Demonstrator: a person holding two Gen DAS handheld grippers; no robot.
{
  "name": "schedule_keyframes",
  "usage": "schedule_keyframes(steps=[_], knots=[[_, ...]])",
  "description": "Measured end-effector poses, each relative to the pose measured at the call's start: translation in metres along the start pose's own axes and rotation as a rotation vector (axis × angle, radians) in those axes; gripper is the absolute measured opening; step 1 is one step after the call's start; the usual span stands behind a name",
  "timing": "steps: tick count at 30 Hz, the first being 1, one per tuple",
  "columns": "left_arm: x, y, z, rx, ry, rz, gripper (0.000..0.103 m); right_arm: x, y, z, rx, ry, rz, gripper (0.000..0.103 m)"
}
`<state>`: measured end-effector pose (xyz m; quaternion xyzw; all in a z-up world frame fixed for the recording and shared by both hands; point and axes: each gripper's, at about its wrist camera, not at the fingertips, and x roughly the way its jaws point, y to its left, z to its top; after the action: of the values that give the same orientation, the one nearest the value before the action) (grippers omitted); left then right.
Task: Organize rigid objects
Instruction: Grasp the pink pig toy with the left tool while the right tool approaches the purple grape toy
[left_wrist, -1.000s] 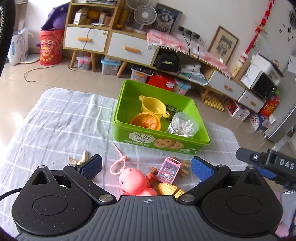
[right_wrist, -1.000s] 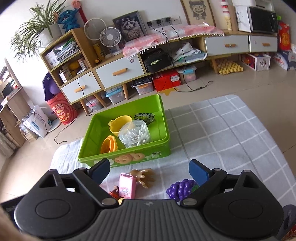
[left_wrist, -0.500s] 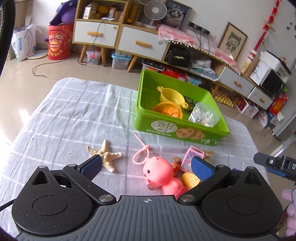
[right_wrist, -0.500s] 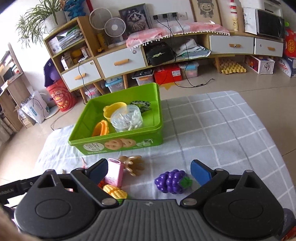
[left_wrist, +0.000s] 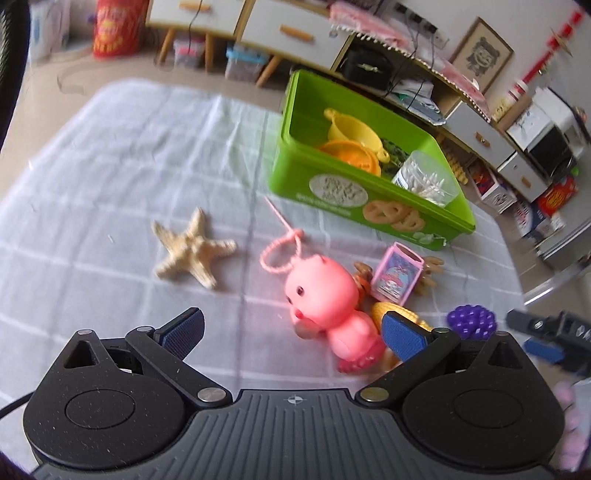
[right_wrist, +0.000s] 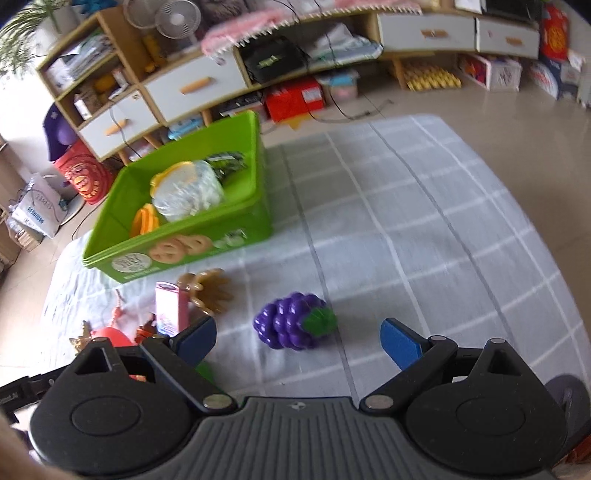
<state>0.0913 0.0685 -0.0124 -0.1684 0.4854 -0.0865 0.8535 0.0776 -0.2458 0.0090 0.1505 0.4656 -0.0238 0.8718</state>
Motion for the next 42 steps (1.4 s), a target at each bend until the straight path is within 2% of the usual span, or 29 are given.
schedule_keyframes(steps=[8,20,23,27,31,34,37,41,42], knots=[[0.02,0.004,-0.002,-0.147,0.06,-0.055,0.092,0.026,-0.008,-0.001,0.067,0.085,-0.003,0.075],[0.032,0.007,-0.001,-0.335,0.05,-0.077,0.075,0.053,-0.011,0.002,0.115,0.127,-0.038,0.075],[0.033,0.004,-0.001,-0.344,0.042,-0.063,0.073,0.056,-0.013,0.003,0.135,0.132,-0.039,0.075],[0.033,0.003,-0.002,-0.361,0.035,-0.048,0.066,0.059,-0.014,0.003,0.148,0.127,-0.043,0.075],[0.034,0.006,-0.004,-0.401,0.038,-0.069,0.058,0.06,-0.012,0.004,0.148,0.117,-0.046,0.075],[0.033,0.006,-0.004,-0.415,0.038,-0.071,0.057,0.06,-0.009,0.004,0.142,0.112,-0.049,0.074],[0.033,0.005,-0.004,-0.424,0.04,-0.066,0.057,0.059,-0.008,0.004,0.145,0.108,-0.036,0.063],[0.031,0.007,-0.004,-0.453,0.03,-0.056,0.056,0.058,-0.005,0.004,0.144,0.107,0.004,0.038],[0.03,0.008,-0.004,-0.469,0.022,-0.053,0.056,0.058,-0.005,0.005,0.143,0.111,0.009,0.039]])
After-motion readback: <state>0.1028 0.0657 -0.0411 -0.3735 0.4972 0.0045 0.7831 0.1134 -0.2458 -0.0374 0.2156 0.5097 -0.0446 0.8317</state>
